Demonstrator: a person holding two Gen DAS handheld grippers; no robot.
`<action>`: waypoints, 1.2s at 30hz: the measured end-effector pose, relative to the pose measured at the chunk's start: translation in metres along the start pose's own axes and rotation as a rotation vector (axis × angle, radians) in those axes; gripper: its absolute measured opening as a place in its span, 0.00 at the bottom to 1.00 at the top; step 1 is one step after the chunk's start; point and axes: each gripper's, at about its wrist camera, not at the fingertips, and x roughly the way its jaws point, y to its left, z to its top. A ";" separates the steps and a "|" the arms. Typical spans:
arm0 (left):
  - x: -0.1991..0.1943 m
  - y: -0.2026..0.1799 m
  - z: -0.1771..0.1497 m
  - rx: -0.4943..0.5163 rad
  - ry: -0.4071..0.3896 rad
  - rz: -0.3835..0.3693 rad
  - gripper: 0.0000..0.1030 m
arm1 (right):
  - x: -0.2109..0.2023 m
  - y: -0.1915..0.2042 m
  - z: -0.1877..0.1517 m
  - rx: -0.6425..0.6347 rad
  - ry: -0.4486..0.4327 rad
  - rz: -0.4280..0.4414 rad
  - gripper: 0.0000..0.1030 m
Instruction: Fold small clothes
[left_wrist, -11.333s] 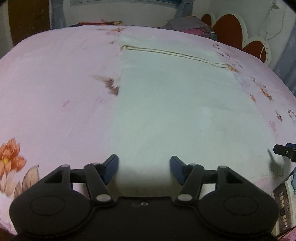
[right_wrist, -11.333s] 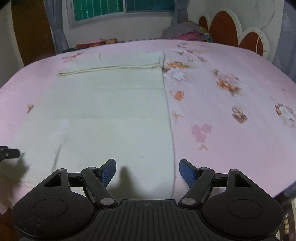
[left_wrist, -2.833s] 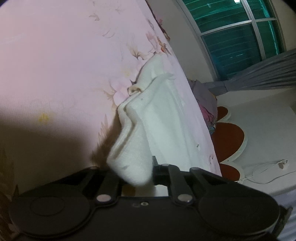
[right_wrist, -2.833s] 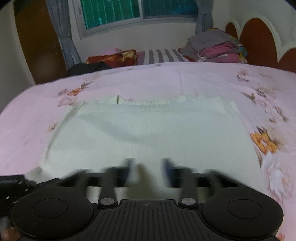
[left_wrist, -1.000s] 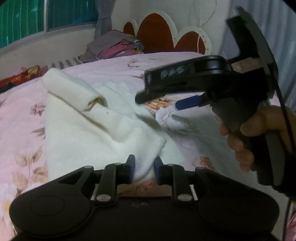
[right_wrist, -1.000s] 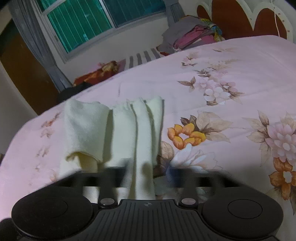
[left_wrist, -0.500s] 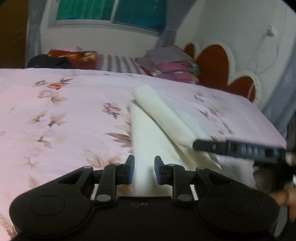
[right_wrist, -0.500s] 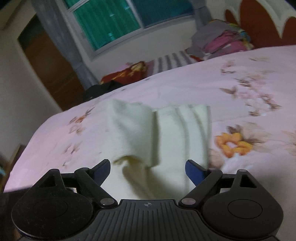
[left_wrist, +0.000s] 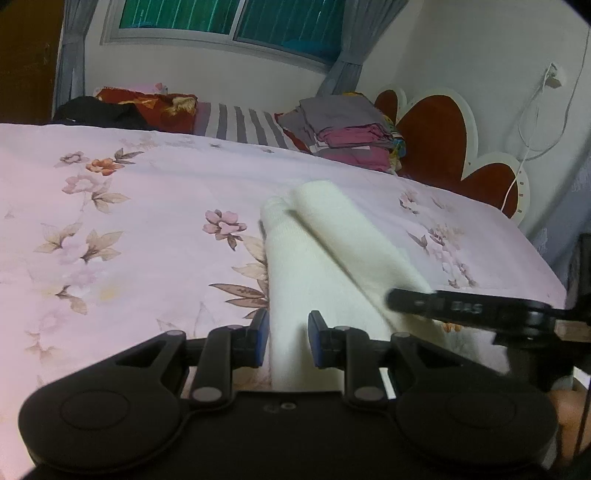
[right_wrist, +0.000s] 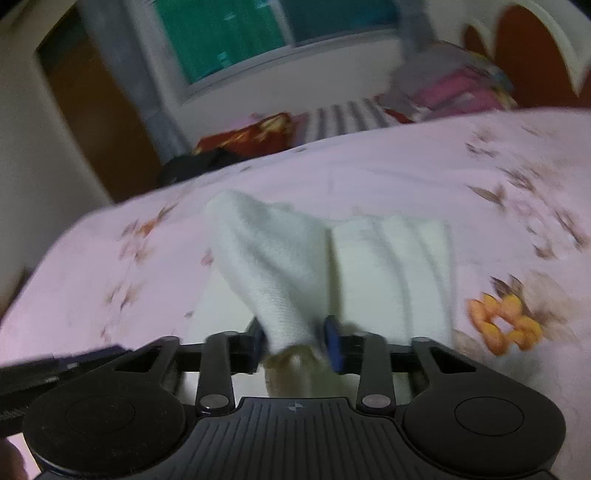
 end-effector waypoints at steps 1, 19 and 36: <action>0.002 -0.001 0.001 0.001 0.001 -0.004 0.23 | -0.003 -0.010 0.001 0.034 -0.006 -0.009 0.19; 0.038 0.006 0.007 -0.038 0.037 -0.019 0.27 | 0.011 -0.048 0.018 0.123 0.032 0.024 0.54; 0.056 -0.006 0.017 -0.059 0.037 -0.046 0.32 | 0.010 -0.059 0.025 0.120 0.059 0.059 0.17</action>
